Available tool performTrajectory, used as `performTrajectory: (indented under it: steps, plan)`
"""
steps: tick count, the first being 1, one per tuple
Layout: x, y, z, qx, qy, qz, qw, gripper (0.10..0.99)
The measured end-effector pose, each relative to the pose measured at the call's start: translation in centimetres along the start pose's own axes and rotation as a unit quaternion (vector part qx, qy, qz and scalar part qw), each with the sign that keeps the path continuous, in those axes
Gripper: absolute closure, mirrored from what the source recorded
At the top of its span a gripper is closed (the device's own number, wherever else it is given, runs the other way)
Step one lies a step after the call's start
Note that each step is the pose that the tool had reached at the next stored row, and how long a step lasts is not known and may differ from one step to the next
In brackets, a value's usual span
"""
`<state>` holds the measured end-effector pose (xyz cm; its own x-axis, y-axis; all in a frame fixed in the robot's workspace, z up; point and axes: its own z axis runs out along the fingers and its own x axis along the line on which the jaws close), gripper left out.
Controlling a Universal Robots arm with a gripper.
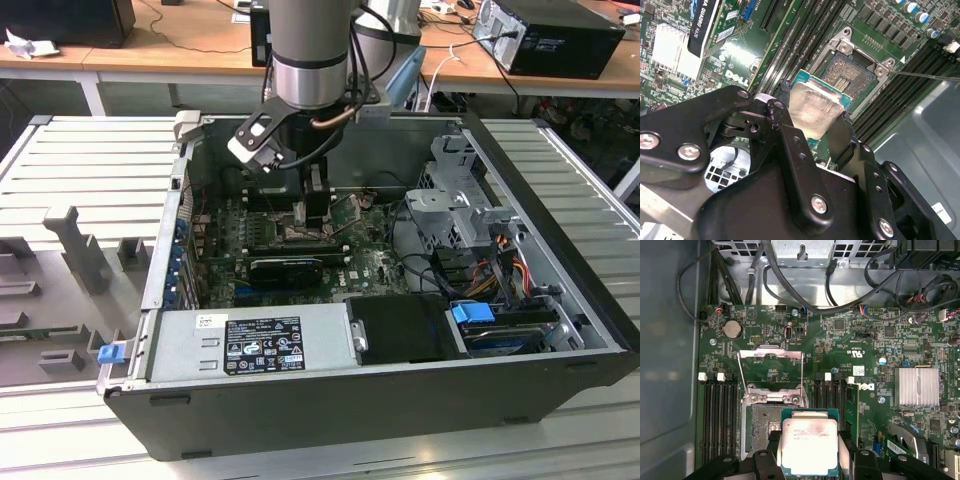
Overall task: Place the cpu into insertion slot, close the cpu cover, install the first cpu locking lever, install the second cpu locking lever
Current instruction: 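Place the cpu into insertion slot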
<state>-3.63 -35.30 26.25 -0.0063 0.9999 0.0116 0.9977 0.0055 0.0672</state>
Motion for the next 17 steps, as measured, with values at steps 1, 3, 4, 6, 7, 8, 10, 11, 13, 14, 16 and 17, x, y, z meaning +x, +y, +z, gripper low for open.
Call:
performTrajectory:
  steps: [1,3,4,6,7,8,10,11,13,14,16,17]
  plan:
    - [0.0,0.0,0.04,0.0,0.0,0.0,1.0,0.549]
    - [0.0,-0.02,0.15,0.0,0.0,0.0,1.0,0.549]
    - [0.0,-0.03,0.19,0.0,0.0,0.0,1.0,0.549]
    - [0.0,-0.06,0.41,0.0,0.0,0.0,1.0,0.549]
    - [-0.01,-0.06,0.5,0.0,0.0,0.0,1.0,0.549]
    - [-0.01,-0.07,0.57,0.0,0.0,0.0,1.0,0.549]
    - [-0.01,-0.1,0.77,0.0,0.0,0.0,1.0,0.549]
    - [-0.01,-0.11,0.84,0.0,0.0,0.0,1.0,0.549]
    - [-0.01,-0.13,1.01,0.0,0.0,0.0,1.0,0.549]
    - [0.01,-0.17,1.23,0.0,0.0,0.0,1.0,0.549]
    - [0.5,-0.21,1.77,0.0,0.0,0.0,1.0,0.549]
    - [0.94,-0.21,1.9,0.0,0.0,0.0,1.0,0.549]
